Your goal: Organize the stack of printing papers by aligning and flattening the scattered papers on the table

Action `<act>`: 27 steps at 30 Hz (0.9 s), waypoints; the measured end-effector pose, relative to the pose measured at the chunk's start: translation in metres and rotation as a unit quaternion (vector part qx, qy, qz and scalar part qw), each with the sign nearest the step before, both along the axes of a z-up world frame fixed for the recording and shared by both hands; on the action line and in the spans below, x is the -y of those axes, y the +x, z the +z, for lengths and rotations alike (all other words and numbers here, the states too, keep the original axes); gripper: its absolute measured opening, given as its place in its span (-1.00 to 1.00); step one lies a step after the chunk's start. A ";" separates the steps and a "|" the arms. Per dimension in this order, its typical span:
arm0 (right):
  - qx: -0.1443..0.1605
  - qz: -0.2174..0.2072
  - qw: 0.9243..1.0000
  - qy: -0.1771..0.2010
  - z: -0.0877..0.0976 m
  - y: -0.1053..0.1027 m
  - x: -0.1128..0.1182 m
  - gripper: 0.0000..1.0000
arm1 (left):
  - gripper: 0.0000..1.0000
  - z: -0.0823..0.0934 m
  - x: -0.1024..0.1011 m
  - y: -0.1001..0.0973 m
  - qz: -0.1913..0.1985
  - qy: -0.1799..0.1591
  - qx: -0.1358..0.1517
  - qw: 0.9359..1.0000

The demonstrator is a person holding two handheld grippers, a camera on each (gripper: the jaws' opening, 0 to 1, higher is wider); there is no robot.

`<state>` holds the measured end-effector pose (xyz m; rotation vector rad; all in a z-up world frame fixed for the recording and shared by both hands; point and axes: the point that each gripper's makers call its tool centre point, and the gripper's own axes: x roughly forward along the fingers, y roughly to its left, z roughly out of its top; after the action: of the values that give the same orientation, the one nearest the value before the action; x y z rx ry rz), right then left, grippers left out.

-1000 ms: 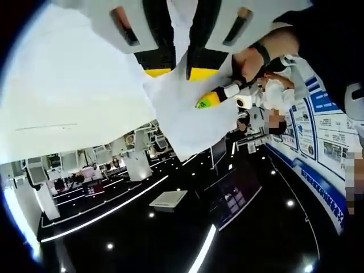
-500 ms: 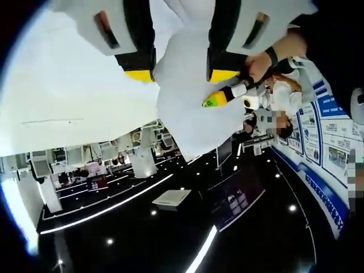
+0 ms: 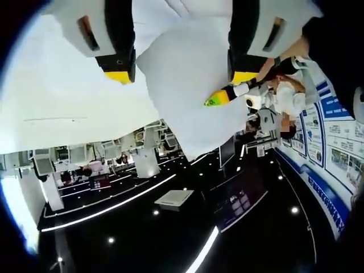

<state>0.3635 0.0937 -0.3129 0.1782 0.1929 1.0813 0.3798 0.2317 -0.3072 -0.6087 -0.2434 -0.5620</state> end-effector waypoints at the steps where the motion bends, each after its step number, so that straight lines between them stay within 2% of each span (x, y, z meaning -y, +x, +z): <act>1: 0.001 -0.001 1.000 -0.002 0.000 0.001 0.000 0.33 | -0.88 0.000 0.000 0.000 0.000 0.000 0.000 1.000; 13: 0.001 -0.017 1.000 -0.023 -0.005 0.006 0.002 0.67 | -0.88 -0.001 0.001 0.000 -0.001 -0.001 -0.002 1.000; 27: -0.003 -0.020 0.999 -0.030 -0.005 0.004 0.002 0.78 | -0.88 -0.001 0.000 0.001 -0.001 -0.001 -0.004 1.000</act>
<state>0.3672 0.0919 -0.3179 0.1322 0.2263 1.0333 0.3806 0.2314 -0.3086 -0.6126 -0.2350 -0.5616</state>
